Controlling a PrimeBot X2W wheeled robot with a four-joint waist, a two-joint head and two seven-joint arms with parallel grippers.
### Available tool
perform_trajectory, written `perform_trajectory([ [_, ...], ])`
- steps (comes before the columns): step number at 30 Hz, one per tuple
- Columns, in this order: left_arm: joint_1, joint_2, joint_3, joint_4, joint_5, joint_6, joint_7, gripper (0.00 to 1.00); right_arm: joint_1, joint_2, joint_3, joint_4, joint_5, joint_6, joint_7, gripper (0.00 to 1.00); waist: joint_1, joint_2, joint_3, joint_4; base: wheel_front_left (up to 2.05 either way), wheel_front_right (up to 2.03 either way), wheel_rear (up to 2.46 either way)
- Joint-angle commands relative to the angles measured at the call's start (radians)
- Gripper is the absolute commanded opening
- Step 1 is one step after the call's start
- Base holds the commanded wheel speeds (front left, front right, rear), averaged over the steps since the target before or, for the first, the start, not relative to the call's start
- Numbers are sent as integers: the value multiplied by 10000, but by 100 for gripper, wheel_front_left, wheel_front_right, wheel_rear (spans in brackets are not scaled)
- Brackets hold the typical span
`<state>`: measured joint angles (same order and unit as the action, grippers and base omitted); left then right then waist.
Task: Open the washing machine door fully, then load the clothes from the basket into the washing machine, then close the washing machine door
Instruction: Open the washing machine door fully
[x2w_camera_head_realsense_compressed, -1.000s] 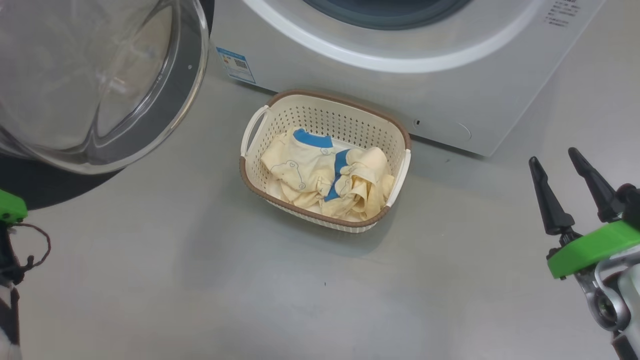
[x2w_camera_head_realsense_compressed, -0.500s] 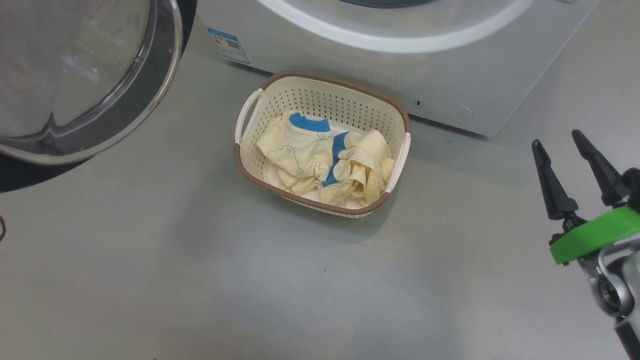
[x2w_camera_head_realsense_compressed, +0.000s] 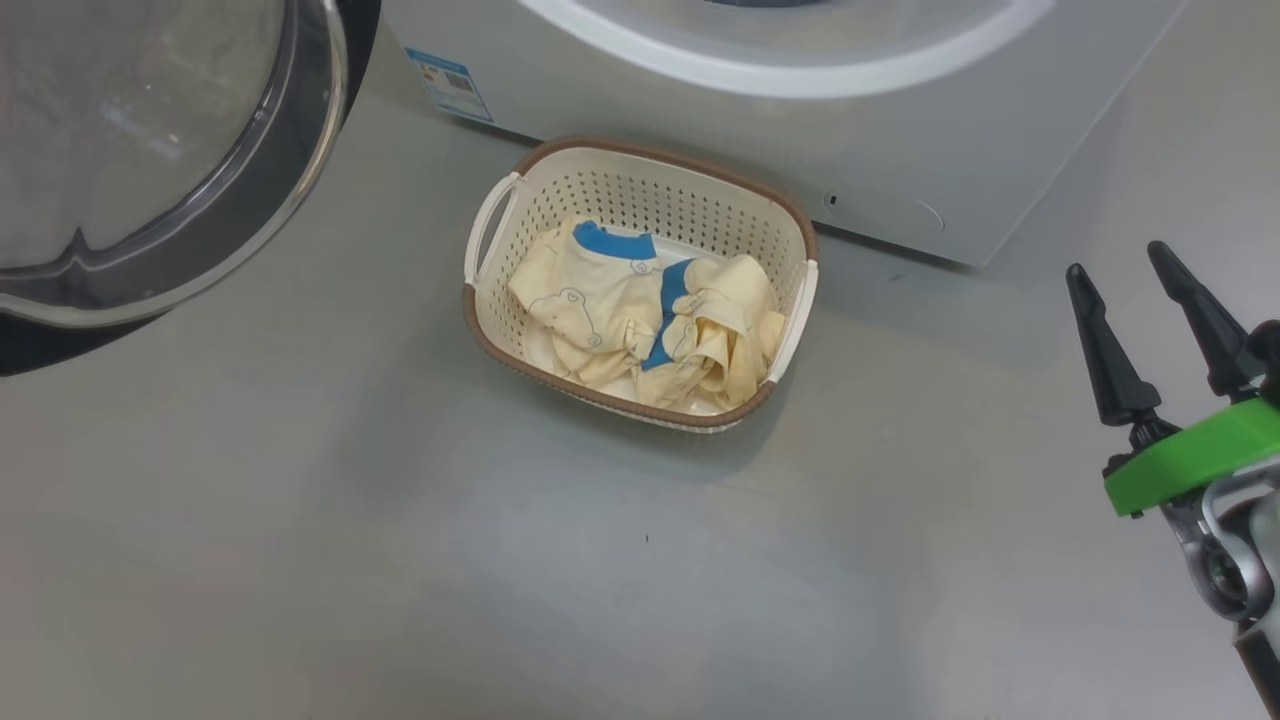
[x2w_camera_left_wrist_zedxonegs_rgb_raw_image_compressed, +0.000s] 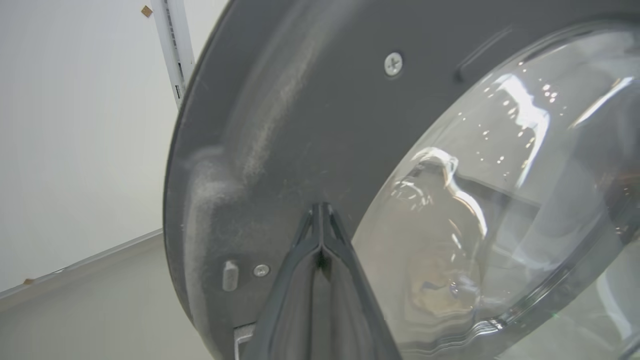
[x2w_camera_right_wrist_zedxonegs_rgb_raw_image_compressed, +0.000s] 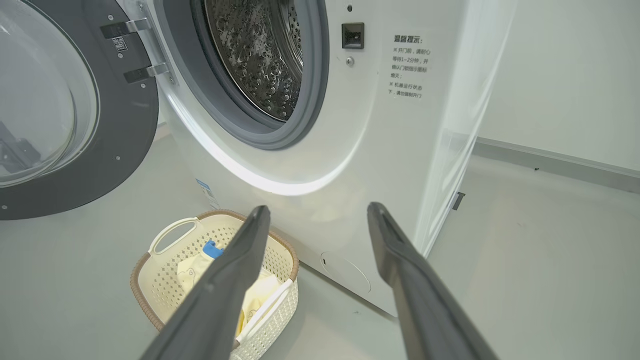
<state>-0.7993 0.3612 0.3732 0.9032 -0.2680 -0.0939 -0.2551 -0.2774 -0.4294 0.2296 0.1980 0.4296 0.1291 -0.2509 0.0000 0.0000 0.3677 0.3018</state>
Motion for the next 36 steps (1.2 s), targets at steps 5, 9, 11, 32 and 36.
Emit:
perform_trajectory([
  [5, 695, 268, 473, -834, 250, -199, -66, 0, 155, 82, 69, -204, -21, 16, -109, 100, 0, 0, -608, -13, 0, 0, 0],
  [9, 1255, 18, 446, -1243, 320, -313, -66, 0, 279, 258, 81, -145, 35, 16, -109, 100, 0, 0, -1000, -69, 0, 0, 0],
  [11, 1508, -90, 487, -1489, 264, -340, -66, 0, 330, 335, 77, -128, 52, 16, -109, 100, 0, 0, -1168, -104, 0, 0, 0],
  [32, 5204, -780, -1698, -4691, -1295, -367, -66, 100, 1180, 925, -333, -213, 189, 16, -109, 100, 0, 0, -2280, -1339, 0, 0, 0],
  [36, 5505, -737, -2061, -5082, -1382, -367, -66, 100, 1305, 971, -407, -236, 188, 16, -109, 100, 0, 0, -2365, -1708, 0, 0, 0],
])
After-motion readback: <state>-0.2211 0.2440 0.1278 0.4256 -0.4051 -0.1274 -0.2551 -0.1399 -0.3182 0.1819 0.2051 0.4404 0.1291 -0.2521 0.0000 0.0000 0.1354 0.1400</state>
